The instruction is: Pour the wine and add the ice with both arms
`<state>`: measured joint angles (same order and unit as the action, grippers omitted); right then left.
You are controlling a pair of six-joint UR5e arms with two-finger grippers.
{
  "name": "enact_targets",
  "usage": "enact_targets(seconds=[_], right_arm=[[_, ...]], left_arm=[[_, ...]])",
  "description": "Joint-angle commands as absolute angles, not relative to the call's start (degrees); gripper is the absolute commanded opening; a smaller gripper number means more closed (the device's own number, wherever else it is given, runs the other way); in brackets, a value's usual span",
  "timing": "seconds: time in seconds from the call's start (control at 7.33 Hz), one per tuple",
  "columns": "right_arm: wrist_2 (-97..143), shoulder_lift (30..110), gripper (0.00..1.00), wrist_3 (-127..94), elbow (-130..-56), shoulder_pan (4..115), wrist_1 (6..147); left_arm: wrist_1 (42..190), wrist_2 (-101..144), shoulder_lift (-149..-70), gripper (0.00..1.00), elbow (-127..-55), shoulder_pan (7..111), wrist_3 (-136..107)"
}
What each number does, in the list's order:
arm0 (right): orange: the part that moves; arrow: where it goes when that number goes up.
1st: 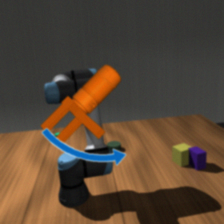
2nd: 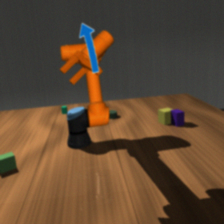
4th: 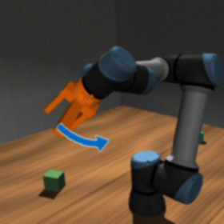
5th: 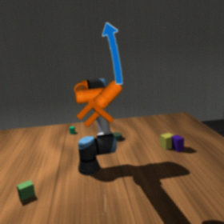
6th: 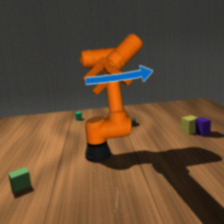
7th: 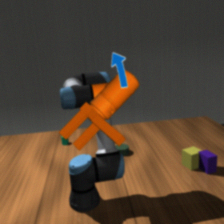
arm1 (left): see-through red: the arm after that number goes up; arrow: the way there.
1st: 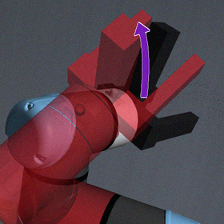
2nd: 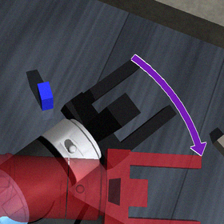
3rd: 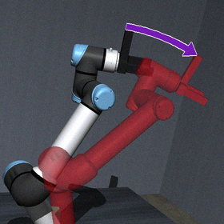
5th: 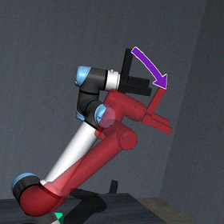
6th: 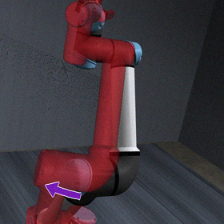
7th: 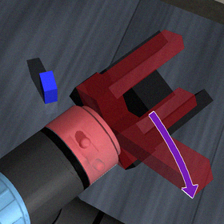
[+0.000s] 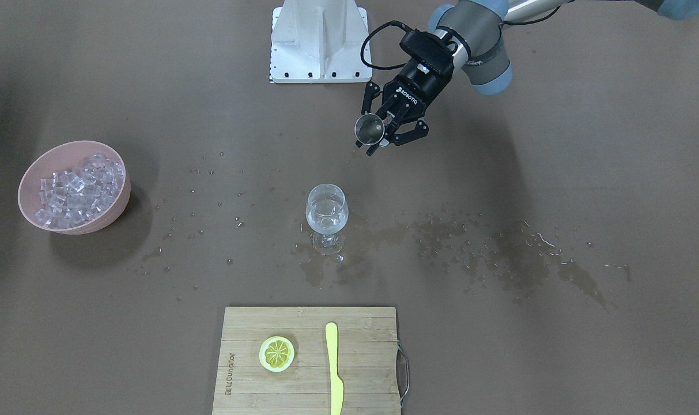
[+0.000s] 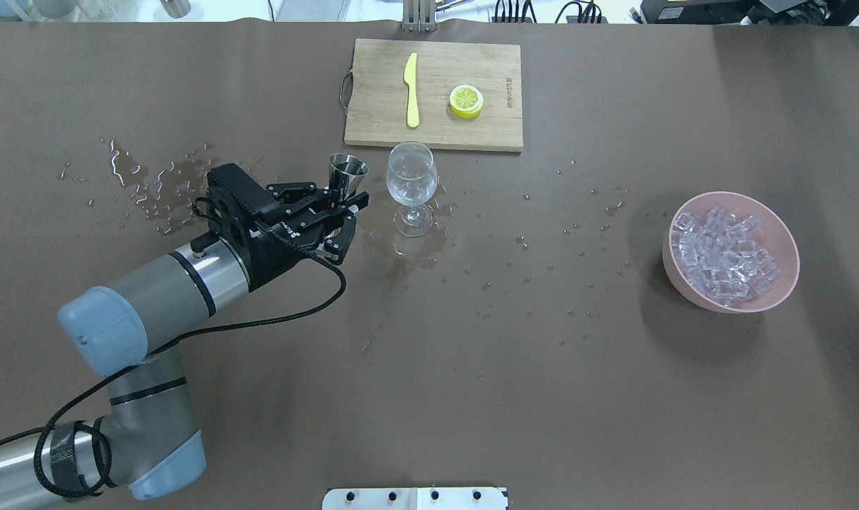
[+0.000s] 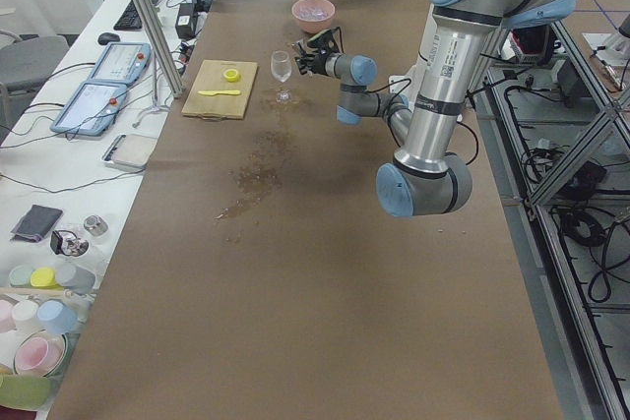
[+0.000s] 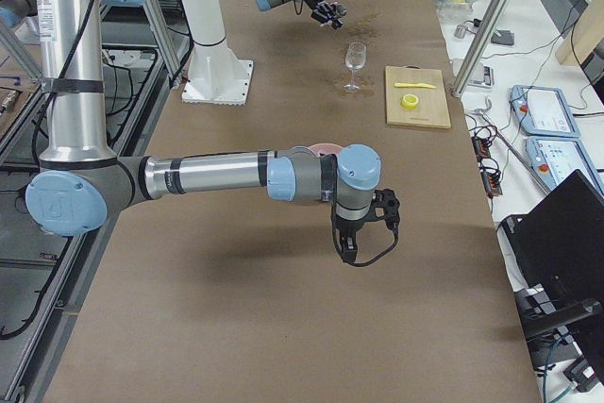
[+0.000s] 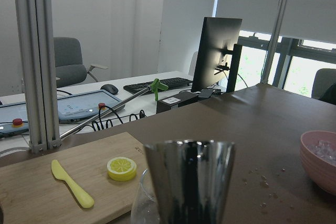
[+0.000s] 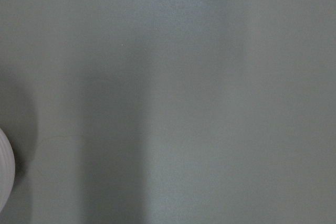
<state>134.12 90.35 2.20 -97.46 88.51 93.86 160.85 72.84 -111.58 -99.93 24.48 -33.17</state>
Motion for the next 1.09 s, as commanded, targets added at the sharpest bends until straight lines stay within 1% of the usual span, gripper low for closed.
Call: enact_targets(seconds=[0.0, 0.14, 0.55, 0.82, 0.96], right_arm=[[134.1, 90.4, 1.00, 2.2, -97.4, 88.5, 93.9], [134.1, 90.4, 1.00, 2.1, -97.5, 88.5, 93.8], [134.2, 90.4, 1.00, 2.2, -97.5, 88.5, 93.9], [134.2, 90.4, 1.00, 2.2, -97.4, 88.5, 93.9], [134.2, 90.4, 1.00, 2.1, -97.4, 88.5, 93.8]], left_arm=[[155.4, 77.0, -112.1, 0.00, -99.9, 26.9, -36.9], [152.2, 77.3, -114.2, 0.00, -99.8, 27.2, -37.2], [146.5, 77.2, -117.5, 0.00, -99.4, 27.2, -37.3], [145.4, 77.2, -117.6, 0.00, -99.4, 27.1, -37.3], [142.7, 77.2, -119.2, 0.00, -99.4, 27.2, -37.3]])
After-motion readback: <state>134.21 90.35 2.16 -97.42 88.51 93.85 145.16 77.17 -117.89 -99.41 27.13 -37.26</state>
